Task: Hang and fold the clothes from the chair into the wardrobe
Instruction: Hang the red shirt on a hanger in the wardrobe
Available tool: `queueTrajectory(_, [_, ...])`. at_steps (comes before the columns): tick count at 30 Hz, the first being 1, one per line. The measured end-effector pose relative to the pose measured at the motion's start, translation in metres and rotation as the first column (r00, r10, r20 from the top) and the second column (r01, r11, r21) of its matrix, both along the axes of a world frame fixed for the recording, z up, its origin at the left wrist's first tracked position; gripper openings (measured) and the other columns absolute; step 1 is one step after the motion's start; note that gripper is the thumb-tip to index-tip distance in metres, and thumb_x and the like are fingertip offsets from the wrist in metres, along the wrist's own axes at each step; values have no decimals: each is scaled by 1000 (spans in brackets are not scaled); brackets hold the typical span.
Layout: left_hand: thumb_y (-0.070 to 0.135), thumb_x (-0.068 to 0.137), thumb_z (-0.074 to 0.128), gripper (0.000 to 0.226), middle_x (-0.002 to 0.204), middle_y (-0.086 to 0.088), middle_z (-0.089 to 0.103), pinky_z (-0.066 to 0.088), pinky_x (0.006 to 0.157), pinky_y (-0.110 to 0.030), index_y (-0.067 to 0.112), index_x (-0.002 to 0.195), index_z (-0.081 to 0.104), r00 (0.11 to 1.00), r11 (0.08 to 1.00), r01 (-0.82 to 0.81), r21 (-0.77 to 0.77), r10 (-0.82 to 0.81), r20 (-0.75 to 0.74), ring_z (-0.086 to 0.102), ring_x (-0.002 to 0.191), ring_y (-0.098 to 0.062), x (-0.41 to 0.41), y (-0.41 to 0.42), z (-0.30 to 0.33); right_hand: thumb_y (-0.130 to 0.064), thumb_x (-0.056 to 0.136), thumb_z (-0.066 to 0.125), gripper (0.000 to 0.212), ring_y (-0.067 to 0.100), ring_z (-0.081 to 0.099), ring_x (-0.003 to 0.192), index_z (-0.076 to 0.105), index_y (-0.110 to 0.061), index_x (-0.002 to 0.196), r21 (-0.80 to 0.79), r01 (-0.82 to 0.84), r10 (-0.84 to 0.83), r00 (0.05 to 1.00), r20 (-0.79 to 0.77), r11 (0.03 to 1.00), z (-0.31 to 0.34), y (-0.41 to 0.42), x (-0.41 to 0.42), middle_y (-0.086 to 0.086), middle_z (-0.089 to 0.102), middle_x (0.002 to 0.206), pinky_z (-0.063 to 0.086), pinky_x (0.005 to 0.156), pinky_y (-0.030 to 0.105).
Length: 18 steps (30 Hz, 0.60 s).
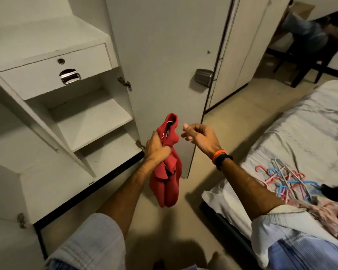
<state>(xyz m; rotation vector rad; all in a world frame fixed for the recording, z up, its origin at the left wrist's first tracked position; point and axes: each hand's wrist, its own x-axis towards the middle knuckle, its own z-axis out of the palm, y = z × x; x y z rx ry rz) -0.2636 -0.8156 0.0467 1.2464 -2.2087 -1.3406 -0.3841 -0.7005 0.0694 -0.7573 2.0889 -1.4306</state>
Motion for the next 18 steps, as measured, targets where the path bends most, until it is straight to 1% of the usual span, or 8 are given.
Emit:
queueTrajectory(3, [14,75,72,62,120,-7,63,52,94,-40,18,132,48,998,998,61,19,-62,11,61,107,-29,-25,21,-9,-24,93,67,14,9,67,66,70,-13,84,68,102,-104,994,33,992,-26,39,-24,4,76,82,48,64,21])
queueTrajectory(5, [10,77,72,62,118,-6,62,51,92,-37,17,134,48,994,993,108,37,-109,32,61,106,-28,-49,39,-15,-14,91,67,7,6,66,62,70,-14,85,129,145,-147,989,7,981,-42,69,-39,5,75,80,49,61,17])
queueTrajectory(7, [10,77,73,61,117,-6,63,50,90,-33,16,133,50,987,988,150,39,-152,52,62,105,-28,-75,59,-21,-7,90,65,8,3,66,59,71,-10,87,167,191,-194,981,-1,967,-57,98,-56,4,75,78,51,59,12])
queueTrajectory(10, [7,75,73,60,117,-9,64,51,90,-33,15,131,51,971,976,214,48,-218,96,63,104,-29,-120,93,-36,-4,90,60,13,12,70,69,71,-11,88,193,254,-261,965,12,948,-78,136,-85,2,75,78,54,62,14])
queueTrajectory(12, [6,75,73,59,116,-12,64,51,88,-33,12,129,51,959,968,246,42,-250,132,63,104,-32,-146,117,-47,-2,88,57,18,10,70,69,70,-13,88,209,297,-305,952,8,932,-94,161,-105,-3,73,74,53,63,12])
queueTrajectory(13, [7,74,73,58,115,-13,65,51,87,-33,11,128,51,950,963,267,39,-270,154,63,105,-33,-164,135,-55,-2,86,56,20,9,69,68,70,-16,86,228,317,-327,945,7,921,-103,178,-120,-5,72,73,54,66,15])
queueTrajectory(16, [10,73,74,60,117,-15,65,52,87,-34,11,128,50,922,945,318,79,-327,205,63,107,-32,-202,180,-79,-4,82,52,25,14,71,71,66,-25,80,269,365,-393,918,57,891,-132,225,-151,-4,73,75,60,77,36])
queueTrajectory(18, [12,71,72,61,115,-11,67,52,84,-32,13,128,51,905,932,344,116,-362,223,64,105,-29,-226,207,-96,-6,81,53,25,16,71,72,64,-28,77,310,399,-439,896,71,863,-147,256,-166,-5,73,76,60,78,39])
